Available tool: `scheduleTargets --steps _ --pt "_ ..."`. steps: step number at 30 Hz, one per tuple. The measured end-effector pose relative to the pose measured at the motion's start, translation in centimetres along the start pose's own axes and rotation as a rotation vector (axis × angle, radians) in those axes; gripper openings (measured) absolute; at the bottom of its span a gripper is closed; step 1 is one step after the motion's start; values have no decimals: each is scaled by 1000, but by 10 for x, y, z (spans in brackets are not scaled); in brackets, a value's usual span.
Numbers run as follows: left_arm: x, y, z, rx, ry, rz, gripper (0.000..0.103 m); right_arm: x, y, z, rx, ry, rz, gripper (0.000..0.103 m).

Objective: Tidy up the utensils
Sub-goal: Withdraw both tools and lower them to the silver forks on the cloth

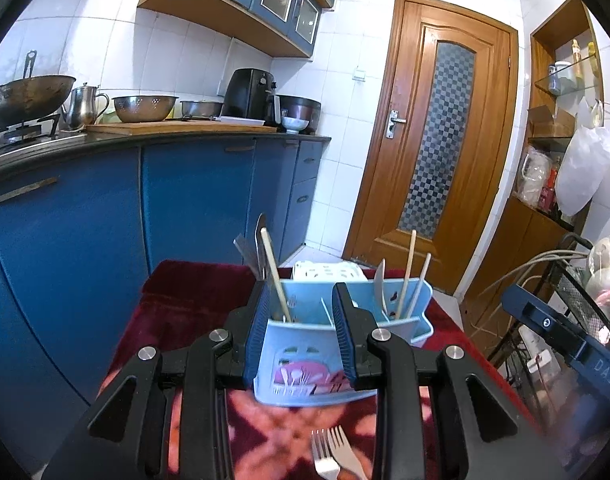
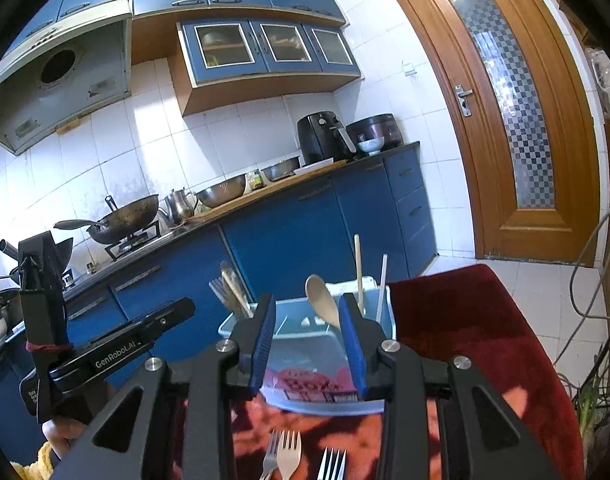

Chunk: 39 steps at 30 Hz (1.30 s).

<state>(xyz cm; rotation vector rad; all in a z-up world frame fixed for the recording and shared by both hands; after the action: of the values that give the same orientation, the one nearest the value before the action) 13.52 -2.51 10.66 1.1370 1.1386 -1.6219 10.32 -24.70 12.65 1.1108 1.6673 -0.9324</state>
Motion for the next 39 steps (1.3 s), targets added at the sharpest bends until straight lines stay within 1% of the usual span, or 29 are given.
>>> scheduleTargets --steps 6,13,17,26,32,35,39 --pt "15 -19 0 -1 4 -35 32 15 -15 -3 25 -14 -53 36" --pt "42 -28 2 3 -1 -117 32 40 -25 2 54 -13 -134 36" --pt "60 -27 4 4 8 -178 32 55 -26 11 79 2 -185 36" --pt "99 -10 -2 1 -19 -319 32 92 -30 28 106 38 -288 36" --pt "124 6 -3 10 -34 -415 32 112 -23 38 115 63 -347 36" --pt "137 13 -3 13 -30 -459 32 120 -20 41 118 69 -370 39" --pt "147 18 -2 15 -23 -491 32 129 -15 43 117 73 -399 42"
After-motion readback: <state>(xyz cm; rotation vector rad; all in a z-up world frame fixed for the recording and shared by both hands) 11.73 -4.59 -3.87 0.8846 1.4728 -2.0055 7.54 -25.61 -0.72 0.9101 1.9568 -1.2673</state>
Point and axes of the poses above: each gripper's, at about its wrist camera, not at the fingertips, and y roughly the way its jaws point, z to its right, x to its underside, the point moved 5 cm from there along y, roughly the way its jaws point, and after that the axes turned 11 degrees about z, right-handed, at the moved point
